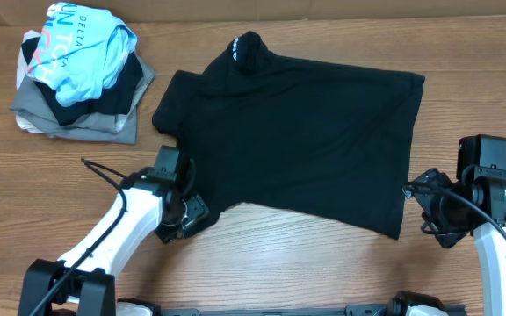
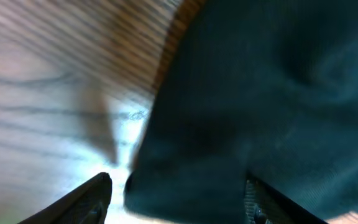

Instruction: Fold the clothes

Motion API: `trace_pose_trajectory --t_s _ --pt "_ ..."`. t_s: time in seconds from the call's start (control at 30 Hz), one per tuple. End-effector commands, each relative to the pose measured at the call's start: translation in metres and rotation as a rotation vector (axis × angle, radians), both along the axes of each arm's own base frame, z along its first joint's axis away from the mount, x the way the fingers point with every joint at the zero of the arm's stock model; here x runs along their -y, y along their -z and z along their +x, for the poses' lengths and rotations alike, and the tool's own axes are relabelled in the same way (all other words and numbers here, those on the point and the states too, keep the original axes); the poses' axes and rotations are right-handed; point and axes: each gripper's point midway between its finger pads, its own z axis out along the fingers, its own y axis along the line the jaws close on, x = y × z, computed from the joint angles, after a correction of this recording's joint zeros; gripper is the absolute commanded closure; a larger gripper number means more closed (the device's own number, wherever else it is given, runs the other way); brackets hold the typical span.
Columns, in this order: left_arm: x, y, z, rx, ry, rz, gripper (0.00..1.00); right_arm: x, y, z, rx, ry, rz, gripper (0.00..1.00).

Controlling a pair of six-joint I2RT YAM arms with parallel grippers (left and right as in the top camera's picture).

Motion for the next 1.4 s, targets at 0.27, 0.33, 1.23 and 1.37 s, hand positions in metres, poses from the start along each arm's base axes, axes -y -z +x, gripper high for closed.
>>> trace_pose_trajectory --t_s 0.27,0.33,1.23,1.37 --pt "0.003 0.027 -0.016 -0.044 0.011 -0.025 0.96 0.0 0.002 -0.003 -0.016 0.005 -0.005 0.27" --pt "0.008 0.021 -0.008 -0.021 0.056 -0.052 0.96 0.0 0.002 -0.005 -0.023 0.005 -0.004 0.29" --pt "0.005 -0.113 0.084 0.198 0.283 0.066 0.96 -0.025 0.117 -0.018 -0.266 -0.001 0.173 0.38" --pt "0.002 -0.114 0.087 0.211 0.279 0.084 0.96 -0.025 0.131 -0.015 -0.306 0.001 0.181 0.37"
